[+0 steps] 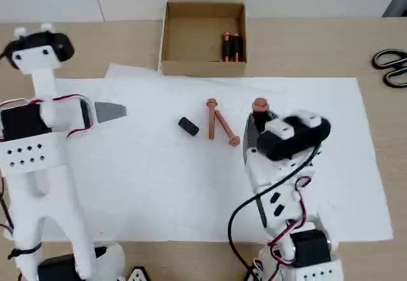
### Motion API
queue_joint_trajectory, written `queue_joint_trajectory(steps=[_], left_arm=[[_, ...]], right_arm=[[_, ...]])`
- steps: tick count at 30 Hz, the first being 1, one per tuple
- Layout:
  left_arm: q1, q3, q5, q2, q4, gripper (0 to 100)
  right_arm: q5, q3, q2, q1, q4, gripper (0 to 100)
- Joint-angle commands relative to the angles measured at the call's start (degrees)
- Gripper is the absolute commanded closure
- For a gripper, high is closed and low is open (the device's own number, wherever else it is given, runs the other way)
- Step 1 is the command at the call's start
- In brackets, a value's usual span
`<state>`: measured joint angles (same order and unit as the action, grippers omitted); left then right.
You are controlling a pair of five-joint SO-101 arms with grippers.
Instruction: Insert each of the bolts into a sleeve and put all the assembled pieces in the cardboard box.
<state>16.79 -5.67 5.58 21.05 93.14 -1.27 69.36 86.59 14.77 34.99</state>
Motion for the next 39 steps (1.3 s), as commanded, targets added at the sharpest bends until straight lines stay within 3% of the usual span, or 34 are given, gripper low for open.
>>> queue_joint_trajectory(steps=[1,12,19,39], left_arm=[[0.70,-1.71,-0.62,0.70,0.35,61],[0.79,-3.65,-0.70,0.53,0.35,61],[0.79,-5.67,-0.70,0.44,0.35,61],[0.70,-6.11,-0.79,0.44,0.35,61]], right_arm=[[0.62,-19.08,-18.77,-1.89,-3.56,99.5],[0.62,-70.42,-74.68,-1.89,-3.38,99.5],[0.70,-91.25,-100.70,1.45,-3.82,99.5],[0.79,-131.78,-145.63,3.12,-5.85,99.3]])
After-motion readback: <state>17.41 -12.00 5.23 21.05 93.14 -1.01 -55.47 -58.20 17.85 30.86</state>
